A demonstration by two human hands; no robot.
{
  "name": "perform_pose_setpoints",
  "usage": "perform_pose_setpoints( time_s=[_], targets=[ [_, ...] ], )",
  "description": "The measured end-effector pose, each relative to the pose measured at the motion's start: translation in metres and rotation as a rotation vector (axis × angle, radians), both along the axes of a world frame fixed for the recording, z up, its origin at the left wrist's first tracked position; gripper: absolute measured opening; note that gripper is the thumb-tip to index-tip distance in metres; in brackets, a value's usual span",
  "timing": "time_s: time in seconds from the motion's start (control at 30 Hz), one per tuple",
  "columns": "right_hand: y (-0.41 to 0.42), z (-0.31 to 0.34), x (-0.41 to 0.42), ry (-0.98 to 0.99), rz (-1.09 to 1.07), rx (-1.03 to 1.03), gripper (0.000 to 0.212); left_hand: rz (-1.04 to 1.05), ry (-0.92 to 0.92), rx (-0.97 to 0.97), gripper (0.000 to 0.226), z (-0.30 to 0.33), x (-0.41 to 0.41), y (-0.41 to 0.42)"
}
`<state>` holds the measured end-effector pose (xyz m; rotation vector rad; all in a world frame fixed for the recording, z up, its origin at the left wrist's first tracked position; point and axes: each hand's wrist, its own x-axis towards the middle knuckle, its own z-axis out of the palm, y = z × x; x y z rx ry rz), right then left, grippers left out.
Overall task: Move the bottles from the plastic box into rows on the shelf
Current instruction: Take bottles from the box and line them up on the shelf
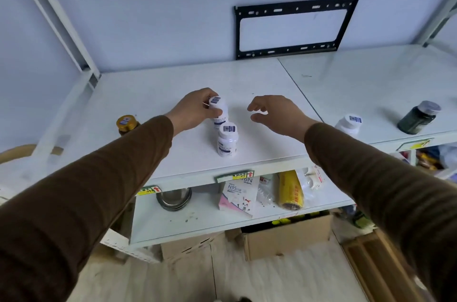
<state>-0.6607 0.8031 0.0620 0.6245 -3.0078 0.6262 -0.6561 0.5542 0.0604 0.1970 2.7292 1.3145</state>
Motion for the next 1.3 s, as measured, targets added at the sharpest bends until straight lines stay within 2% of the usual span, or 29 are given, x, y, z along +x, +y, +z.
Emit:
perform_pose_setpoints(
  time_s=[0.17, 0.37, 0.43, 0.53, 0.6, 0.77, 0.97, 1.3],
  targets=[
    [0.006, -0.008, -0.003, -0.029, 0.041, -0.015, 0.022, 0.091, -0.008, -0.001, 0.027, -0.01, 0.003, 0.007],
    [0.011, -0.014, 0.003, -0.037, 0.053, 0.004, 0.022, 0.054, -0.02, -0.035, 0.029, -0.01, 0.0, 0.011],
    [0.012, -0.015, 0.006, -0.041, 0.046, 0.014, 0.023, 0.046, -0.036, -0.035, 0.035, -0.009, -0.001, 0.011],
    [0.012, -0.01, 0.013, -0.04, 0.033, 0.021, 0.027, 0.052, -0.058, -0.03, 0.058, -0.001, 0.002, 0.008],
    [0.013, -0.005, 0.018, -0.019, 0.015, 0.02, 0.033, 0.054, -0.023, -0.056, 0.067, 0.011, 0.006, 0.005],
    [0.022, 0.012, 0.039, 0.05, -0.04, 0.025, 0.047, 0.048, 0.23, -0.202, 0.063, 0.043, 0.03, 0.013],
    [0.059, 0.031, 0.074, 0.165, -0.083, 0.045, 0.052, -0.092, 0.394, -0.294, 0.058, 0.058, 0.065, 0.064],
    [0.203, 0.028, 0.15, 0.188, -0.238, 0.114, 0.058, -0.32, 0.408, -0.331, 0.061, 0.047, 0.105, 0.225]
  ],
)
